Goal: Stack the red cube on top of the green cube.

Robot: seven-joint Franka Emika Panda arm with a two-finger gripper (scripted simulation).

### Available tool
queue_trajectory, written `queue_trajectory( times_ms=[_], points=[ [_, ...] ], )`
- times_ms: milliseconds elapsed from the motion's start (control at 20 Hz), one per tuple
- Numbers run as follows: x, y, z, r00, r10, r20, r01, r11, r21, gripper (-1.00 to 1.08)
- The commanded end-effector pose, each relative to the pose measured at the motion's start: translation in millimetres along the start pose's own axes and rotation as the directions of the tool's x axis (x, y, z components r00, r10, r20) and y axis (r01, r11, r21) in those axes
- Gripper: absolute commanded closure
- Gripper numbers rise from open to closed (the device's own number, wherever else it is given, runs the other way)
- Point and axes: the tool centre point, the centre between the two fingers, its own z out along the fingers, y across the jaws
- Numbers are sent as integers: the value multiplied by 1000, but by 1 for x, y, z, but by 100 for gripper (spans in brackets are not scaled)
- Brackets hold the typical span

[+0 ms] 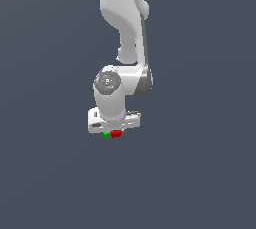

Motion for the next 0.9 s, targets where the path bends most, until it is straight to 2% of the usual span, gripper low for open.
queue_trajectory(
  times_ms=[0, 350, 750, 800, 850],
  points=[
    [-13, 14, 9, 1000, 1, 0, -1, 1000, 0, 108],
    [-39, 43, 27, 1000, 1, 0, -1, 1000, 0, 108],
    [-41, 48, 30, 1000, 1, 0, -1, 1000, 0, 108],
    [-41, 48, 30, 1000, 1, 0, -1, 1000, 0, -92],
    [-41, 48, 30, 1000, 1, 0, -1, 1000, 0, -92]
  ],
)
